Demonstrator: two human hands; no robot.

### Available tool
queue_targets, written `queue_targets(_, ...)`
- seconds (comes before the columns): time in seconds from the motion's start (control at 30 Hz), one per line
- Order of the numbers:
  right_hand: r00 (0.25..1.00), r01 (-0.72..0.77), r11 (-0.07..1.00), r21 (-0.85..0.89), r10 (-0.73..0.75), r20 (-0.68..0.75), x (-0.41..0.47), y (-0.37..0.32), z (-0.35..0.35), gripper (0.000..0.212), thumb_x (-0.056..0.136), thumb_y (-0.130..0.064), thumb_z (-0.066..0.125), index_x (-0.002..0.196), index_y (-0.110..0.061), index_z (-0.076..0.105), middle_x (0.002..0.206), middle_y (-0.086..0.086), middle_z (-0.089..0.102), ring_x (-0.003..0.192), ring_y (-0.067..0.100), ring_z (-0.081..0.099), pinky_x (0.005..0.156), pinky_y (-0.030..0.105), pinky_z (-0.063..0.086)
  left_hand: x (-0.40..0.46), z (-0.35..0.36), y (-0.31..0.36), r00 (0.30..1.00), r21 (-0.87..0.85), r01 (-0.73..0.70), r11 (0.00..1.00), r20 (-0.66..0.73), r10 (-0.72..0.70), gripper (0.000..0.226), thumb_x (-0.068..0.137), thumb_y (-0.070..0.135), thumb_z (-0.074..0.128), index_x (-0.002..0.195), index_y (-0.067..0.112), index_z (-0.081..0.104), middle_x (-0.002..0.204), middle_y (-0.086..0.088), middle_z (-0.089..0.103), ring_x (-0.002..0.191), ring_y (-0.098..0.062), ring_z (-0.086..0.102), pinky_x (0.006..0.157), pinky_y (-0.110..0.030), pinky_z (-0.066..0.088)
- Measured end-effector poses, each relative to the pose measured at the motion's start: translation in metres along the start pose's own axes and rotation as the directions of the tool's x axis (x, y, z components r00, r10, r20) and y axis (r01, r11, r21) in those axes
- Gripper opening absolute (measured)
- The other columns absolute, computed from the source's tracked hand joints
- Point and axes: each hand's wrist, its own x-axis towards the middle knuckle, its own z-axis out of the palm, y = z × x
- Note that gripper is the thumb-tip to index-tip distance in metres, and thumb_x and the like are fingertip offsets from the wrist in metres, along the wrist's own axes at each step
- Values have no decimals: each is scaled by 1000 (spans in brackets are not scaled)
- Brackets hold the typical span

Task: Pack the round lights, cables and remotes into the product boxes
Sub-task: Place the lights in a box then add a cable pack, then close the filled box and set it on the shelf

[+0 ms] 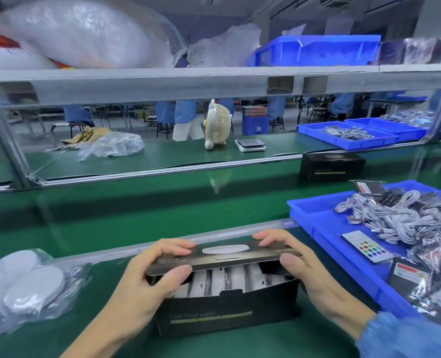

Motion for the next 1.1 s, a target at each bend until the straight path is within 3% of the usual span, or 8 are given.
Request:
queue_targets(0.13,1000,-2,1000,1,2,-26,-1,2,1,32,78,-52,62,104,-35,63,129,-14,59,116,13,56,92,24,45,-1,-2,-3,1000,59,-16,998,0,16,39,76,50,68,109,30,67,123,8,67,117,-9,60,95,-12,40)
queue_targets(0.3,995,64,982,-180,-48,90,-15,6,-7,34,85,-48,58,117,-36,59,149,-15,40,140,11,36,106,37,31,-11,-6,-13,984,105,-169,980,69,162,38,80,53,71,111,31,74,130,9,64,131,-15,52,104,-22,41)
queue_targets(0.43,981,183,933,-310,-192,2,-17,4,-1,27,91,-41,54,113,-31,68,143,-15,47,141,14,35,109,33,35,-10,-6,-11,974,154,-223,963,81,212,36,86,57,64,109,32,76,126,13,67,130,-14,53,104,-19,40)
queue_targets(0.53,904,381,806,-453,-428,-1,-17,6,5,23,93,-26,57,103,-15,74,130,-7,60,125,18,55,104,40,43,-11,-4,-11,954,239,-298,924,108,280,40,90,54,60,111,23,76,129,11,66,130,-17,54,110,-32,38)
queue_targets(0.63,854,456,703,-546,-519,44,-17,5,6,27,86,-33,67,95,-9,76,120,-6,67,118,15,61,101,49,45,-15,-4,-18,901,392,-433,812,174,396,44,90,51,62,116,16,72,132,5,64,132,-20,53,113,-49,32)
queue_targets(0.7,810,479,591,-649,-582,67,-17,2,8,30,84,-37,72,91,-9,78,116,-4,69,115,16,62,96,45,48,-16,0,-21,880,424,-468,775,145,452,38,92,44,61,114,14,72,129,2,66,129,-20,55,109,-55,35)
queue_targets(0.87,647,617,283,-734,-714,268,-9,-7,35,19,88,-16,74,101,-3,74,104,6,70,89,23,63,74,33,51,-19,10,-20,882,387,-449,805,46,470,32,91,37,64,109,13,74,125,3,68,124,-19,59,107,-59,38)
queue_targets(1.1,602,660,246,-710,-738,304,1,-7,36,13,86,-19,77,91,-7,76,99,-3,72,84,19,63,62,30,50,-22,10,-16,902,374,-410,832,29,431,33,90,40,64,110,16,74,126,8,67,126,-16,58,111,-53,34)
